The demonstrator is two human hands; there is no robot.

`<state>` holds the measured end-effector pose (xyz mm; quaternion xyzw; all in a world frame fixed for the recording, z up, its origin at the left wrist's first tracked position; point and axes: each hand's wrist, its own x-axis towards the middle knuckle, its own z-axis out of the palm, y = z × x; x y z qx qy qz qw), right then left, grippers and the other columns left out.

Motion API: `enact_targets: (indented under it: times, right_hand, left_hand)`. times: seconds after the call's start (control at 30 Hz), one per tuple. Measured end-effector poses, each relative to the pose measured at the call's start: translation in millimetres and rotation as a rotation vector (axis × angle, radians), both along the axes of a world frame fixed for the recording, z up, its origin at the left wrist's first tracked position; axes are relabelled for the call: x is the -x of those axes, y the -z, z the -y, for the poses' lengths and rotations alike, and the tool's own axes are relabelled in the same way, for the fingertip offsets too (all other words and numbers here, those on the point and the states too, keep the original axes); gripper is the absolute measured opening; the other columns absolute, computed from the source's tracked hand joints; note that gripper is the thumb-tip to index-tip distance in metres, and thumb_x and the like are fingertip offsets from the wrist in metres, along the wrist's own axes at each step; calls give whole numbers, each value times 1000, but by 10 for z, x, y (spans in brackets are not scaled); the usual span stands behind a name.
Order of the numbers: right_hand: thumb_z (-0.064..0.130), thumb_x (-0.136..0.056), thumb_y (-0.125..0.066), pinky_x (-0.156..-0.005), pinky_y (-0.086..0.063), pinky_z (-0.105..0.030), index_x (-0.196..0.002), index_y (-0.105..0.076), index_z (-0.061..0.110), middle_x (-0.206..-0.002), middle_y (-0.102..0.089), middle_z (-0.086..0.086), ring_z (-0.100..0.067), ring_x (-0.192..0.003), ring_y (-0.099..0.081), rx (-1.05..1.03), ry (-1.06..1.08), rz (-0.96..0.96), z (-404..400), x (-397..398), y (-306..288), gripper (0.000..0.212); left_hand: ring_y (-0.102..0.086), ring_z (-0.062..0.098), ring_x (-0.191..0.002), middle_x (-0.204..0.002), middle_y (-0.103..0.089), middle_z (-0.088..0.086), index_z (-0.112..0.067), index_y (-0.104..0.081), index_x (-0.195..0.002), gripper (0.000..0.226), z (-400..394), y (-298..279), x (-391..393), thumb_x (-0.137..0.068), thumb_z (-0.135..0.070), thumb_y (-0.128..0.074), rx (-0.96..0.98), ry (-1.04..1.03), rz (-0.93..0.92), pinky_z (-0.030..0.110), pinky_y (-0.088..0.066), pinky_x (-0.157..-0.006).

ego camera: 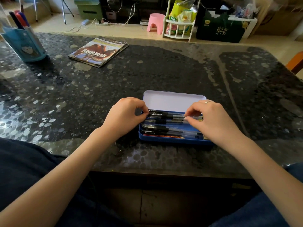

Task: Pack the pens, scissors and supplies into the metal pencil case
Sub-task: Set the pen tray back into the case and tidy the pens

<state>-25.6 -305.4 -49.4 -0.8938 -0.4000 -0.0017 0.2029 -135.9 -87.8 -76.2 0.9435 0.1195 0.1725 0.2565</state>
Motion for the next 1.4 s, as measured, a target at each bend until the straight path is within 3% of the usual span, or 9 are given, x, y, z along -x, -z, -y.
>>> enact_targets:
  times: [0.27,0.4,0.6,0.77,1.03,1.17,1.4]
  right_hand:
    - [22,-82,-70,-78,-53,-31,-85,-69,25,-87,-64,9,-6,-82,-58,-30,-1,-96,-89,27,56,4]
    - [21,-82,-71,-78,-52,-27,-81,-69,25,-86,-65,9,-5,-81,-58,-55,22,-127,-114,28,60,5]
    - [19,-81,-72,-77,-47,-22,-80,-71,24,-84,-61,9,-5,-79,-56,-64,55,-158,-111,-2,57,6]
    - [19,-81,-72,-72,-42,-14,-79,-70,25,-82,-61,11,-1,-78,-55,-80,7,-166,-166,16,90,6]
    - [22,-80,-73,-76,-48,-24,-80,-70,24,-85,-63,9,-5,-83,-55,-92,-3,-80,-77,-9,70,4]
    - [27,-80,-72,-82,-49,-31,-83,-71,26,-86,-62,7,-9,-87,-53,11,-18,2,-34,4,36,3]
    - [31,-81,-71,-81,-46,-29,-94,-68,27,-91,-59,8,-9,-88,-52,96,-39,77,-46,56,7,14]
  left_hand:
    - [-60,11,-86,-92,-70,-5,-19,-74,-87,9,-58,-40,5,-79,-16,-70,-21,28,-24,34,-50,-83]
    - [-56,6,-80,-91,-70,-7,-18,-74,-89,10,-75,-74,18,-80,-16,-69,-32,43,-23,26,-47,-79]
    - [-60,5,-86,-90,-71,-9,-19,-75,-84,8,-89,-137,88,-77,-18,-73,-33,130,-33,13,-41,-76]
    - [-58,8,-86,-87,-70,-9,-19,-74,-81,5,-28,-104,50,-76,-19,-74,-39,136,-30,23,-45,-79]
    - [-57,8,-83,-83,-66,-9,-20,-71,-74,5,-33,-51,19,-75,-15,-71,-10,109,-35,24,-44,-75]
    - [-56,10,-86,-84,-65,-9,-21,-69,-75,5,-26,-54,15,-75,-17,-71,-39,128,-42,28,-47,-79]
    - [-55,9,-87,-87,-61,-9,-22,-67,-77,3,-37,-53,6,-76,-20,-70,-52,126,-66,34,-49,-82]
